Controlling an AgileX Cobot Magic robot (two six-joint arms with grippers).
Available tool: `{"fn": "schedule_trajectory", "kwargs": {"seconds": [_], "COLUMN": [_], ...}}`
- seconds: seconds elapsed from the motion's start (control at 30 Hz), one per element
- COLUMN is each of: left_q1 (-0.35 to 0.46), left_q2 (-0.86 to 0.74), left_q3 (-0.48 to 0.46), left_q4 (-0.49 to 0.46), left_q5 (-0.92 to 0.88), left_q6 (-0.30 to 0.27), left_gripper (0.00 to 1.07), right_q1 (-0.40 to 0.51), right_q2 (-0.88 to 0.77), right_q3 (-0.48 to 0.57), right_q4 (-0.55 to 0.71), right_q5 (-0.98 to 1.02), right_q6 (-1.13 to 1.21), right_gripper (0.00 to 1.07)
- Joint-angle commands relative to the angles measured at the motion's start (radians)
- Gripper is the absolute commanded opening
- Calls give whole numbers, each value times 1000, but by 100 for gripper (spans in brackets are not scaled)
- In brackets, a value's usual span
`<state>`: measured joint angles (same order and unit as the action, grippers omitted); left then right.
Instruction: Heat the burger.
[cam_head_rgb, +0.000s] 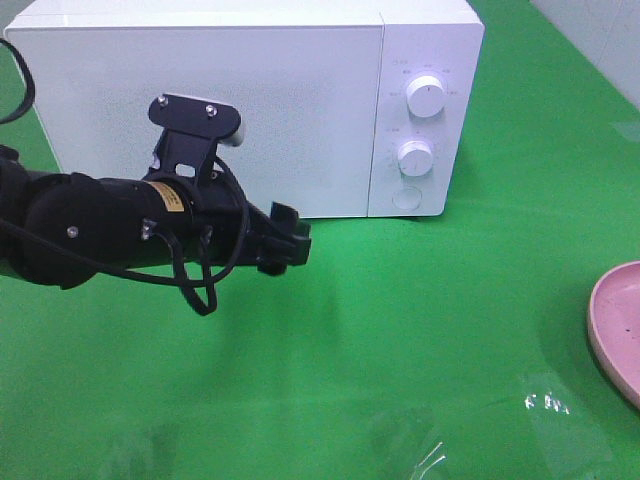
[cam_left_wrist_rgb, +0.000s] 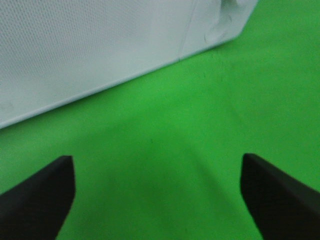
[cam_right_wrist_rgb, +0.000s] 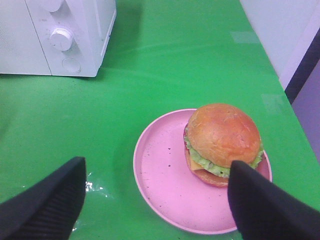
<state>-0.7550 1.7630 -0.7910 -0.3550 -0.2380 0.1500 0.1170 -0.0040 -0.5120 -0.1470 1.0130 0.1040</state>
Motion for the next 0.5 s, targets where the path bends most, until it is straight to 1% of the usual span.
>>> {"fn": "schedule_trajectory", "kwargs": {"seconds": [0.03, 0.07, 0.1, 0.13, 0.17, 0.2, 0.23, 0.27, 0.3, 0.33, 0.37, 0.43, 0.5], "left_q1": [2, 2, 2, 2, 2, 2, 2, 2, 2, 2, 2, 2, 2], "left_q2": [-67, -67, -93, -93, -118, -130, -130, -158, -158, -185, -185, -250, -271], "left_q3": [3, 3, 3, 3, 3, 3, 3, 2, 2, 2, 2, 2, 2], "left_q4": [0, 0, 0, 0, 1, 7, 7, 19, 19, 35, 35, 112, 120], "left_q5": [292, 292, 396, 396, 498, 552, 552, 645, 645, 717, 717, 810, 838], "left_q6": [2, 2, -3, -3, -8, -8, -8, -8, -8, -8, -8, -1, -1], "left_gripper": [103, 103, 103, 103, 103, 103, 103, 103, 103, 103, 103, 103, 103], "right_q1": [-4, -4, -4, -4, -4, -4, -4, -4, -4, -4, -4, -4, -4], "right_q2": [-25, -25, -25, -25, -25, -25, -25, -25, -25, -25, -25, -25, -25], "right_q3": [5, 5, 5, 5, 5, 5, 5, 5, 5, 5, 5, 5, 5], "right_q4": [3, 3, 3, 3, 3, 3, 3, 3, 3, 3, 3, 3, 3], "right_q5": [-10, -10, -10, -10, -10, -10, -10, -10, -10, -10, -10, -10, -10], "right_q6": [-7, -7, -7, -7, -7, -7, -7, -7, -7, -7, -7, -7, -7], "right_gripper": [74, 74, 74, 74, 74, 74, 74, 74, 74, 74, 74, 74, 74]}}
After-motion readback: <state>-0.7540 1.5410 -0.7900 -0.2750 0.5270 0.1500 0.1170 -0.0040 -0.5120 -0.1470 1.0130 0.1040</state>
